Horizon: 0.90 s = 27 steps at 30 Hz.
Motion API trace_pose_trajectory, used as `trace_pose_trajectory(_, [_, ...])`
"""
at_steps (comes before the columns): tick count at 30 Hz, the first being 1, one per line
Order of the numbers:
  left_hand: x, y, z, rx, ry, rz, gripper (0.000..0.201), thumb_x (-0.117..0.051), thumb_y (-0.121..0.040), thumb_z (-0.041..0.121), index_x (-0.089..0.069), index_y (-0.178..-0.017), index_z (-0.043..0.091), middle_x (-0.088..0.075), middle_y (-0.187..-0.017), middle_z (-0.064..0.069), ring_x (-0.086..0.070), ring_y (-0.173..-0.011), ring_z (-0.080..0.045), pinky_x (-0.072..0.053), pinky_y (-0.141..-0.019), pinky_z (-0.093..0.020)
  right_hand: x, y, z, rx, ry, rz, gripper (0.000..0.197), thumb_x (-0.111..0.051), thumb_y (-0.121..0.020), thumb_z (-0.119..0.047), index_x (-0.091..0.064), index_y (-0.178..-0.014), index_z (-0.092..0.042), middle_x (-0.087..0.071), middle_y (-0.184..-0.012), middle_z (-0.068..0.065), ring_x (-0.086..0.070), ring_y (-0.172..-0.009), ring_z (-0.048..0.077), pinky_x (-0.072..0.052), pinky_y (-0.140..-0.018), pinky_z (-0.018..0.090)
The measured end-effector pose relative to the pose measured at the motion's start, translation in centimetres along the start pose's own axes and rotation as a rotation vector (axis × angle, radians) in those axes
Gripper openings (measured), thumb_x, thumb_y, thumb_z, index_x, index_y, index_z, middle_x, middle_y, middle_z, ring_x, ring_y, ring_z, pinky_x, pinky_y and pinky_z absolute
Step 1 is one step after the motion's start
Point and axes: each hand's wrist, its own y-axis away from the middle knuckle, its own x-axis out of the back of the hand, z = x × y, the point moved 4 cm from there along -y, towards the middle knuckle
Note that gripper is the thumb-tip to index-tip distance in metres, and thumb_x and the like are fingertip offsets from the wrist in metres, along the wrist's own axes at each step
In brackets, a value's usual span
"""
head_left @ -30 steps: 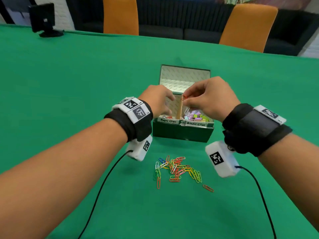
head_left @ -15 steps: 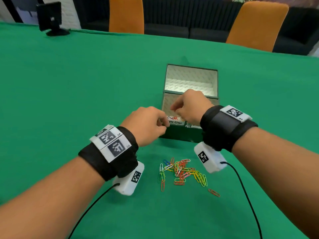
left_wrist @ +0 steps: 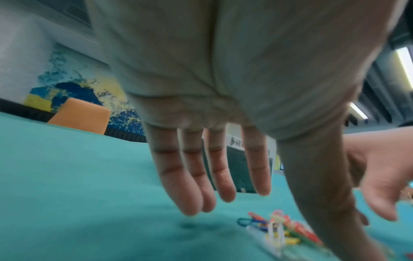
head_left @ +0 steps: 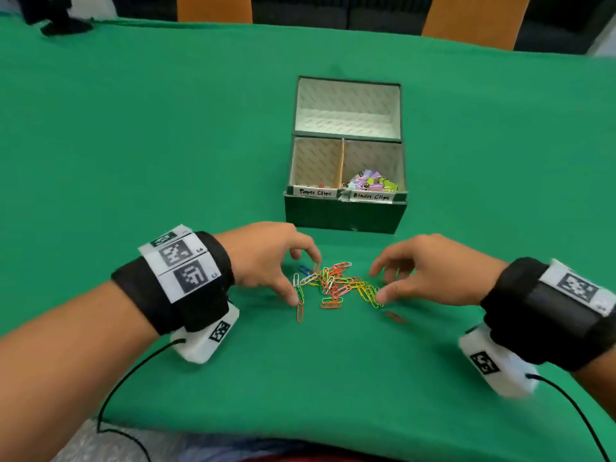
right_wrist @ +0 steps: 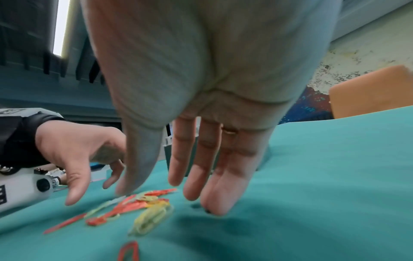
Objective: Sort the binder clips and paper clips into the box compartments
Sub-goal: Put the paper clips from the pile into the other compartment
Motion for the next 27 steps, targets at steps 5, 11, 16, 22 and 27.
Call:
trace_pose_trajectory(5, [-1.4,-0.3,0.5,-0.013,0.016,-0.028,0.066,-0.088,-0.059,0.035,-0.059,-0.118,0.035,-0.054,-0.106,0.006,-0.051,-0.088,-0.011,-0.038,-0.072,-0.021,-1.6,1.3,1.9,-0.040,-0.042,-0.128,0.039,-0.087,-0.065,-0.031,-0.068,-0.099,-0.032,-0.069,-0.079,-0.008,-0.065,-0.069,0.011,-0.053,-0.075,0.032])
trace_pose_trajectory(11, [-1.3,-1.9,1.1,-0.010,0.030,0.033,0.048,-0.083,-0.069,0.031,-0.064,-0.113,0.027,-0.060,-0.099,0.003,-0.052,-0.075,-0.011,-0.037,-0.066,-0.024,-1.7,-1.5,0.2,-0.025,-0.119,0.034,0.033,-0.087,-0.066,-0.025,-0.065,-0.091,-0.024,-0.071,-0.074,-0.001,-0.056,-0.044,0.002,-0.051,-0.063,0.028])
trace_pose_trajectory(16, [-0.8,-1.8,1.1,0.005,0.058,0.131,0.045,-0.071,-0.078,0.048,-0.060,-0.117,0.028,-0.063,-0.099,0.005,-0.052,-0.076,-0.011,-0.043,-0.075,-0.025,-1.7,-2.7,-1.7,0.046,0.071,0.065,0.068,-0.084,-0.066,-0.040,-0.057,-0.127,-0.030,-0.064,-0.107,-0.005,-0.048,-0.070,0.006,-0.038,-0.071,0.021])
trace_pose_trajectory(22, [-1.5,-1.8,2.2,0.002,-0.038,0.058,0.047,-0.082,-0.068,0.040,-0.065,-0.109,0.026,-0.064,-0.095,0.004,-0.055,-0.080,-0.014,-0.047,-0.076,-0.028,-2.2,-3.7,-3.8,0.087,0.132,0.128,0.042,-0.081,-0.070,-0.037,-0.070,-0.110,-0.029,-0.069,-0.098,-0.001,-0.061,-0.093,0.019,-0.041,-0.073,0.024])
trace_pose_trajectory(27, [-0.9,-1.3,1.4,0.039,0.012,0.136,0.023,-0.075,-0.077,0.022,-0.073,-0.100,0.023,-0.073,-0.090,0.003,-0.065,-0.084,-0.014,-0.051,-0.078,-0.028,-1.8,-3.8,-3.6,0.006,0.038,0.190,0.017,-0.078,-0.075,-0.030,-0.076,-0.091,-0.026,-0.064,-0.073,-0.005,-0.058,-0.074,0.013,-0.042,-0.066,0.022])
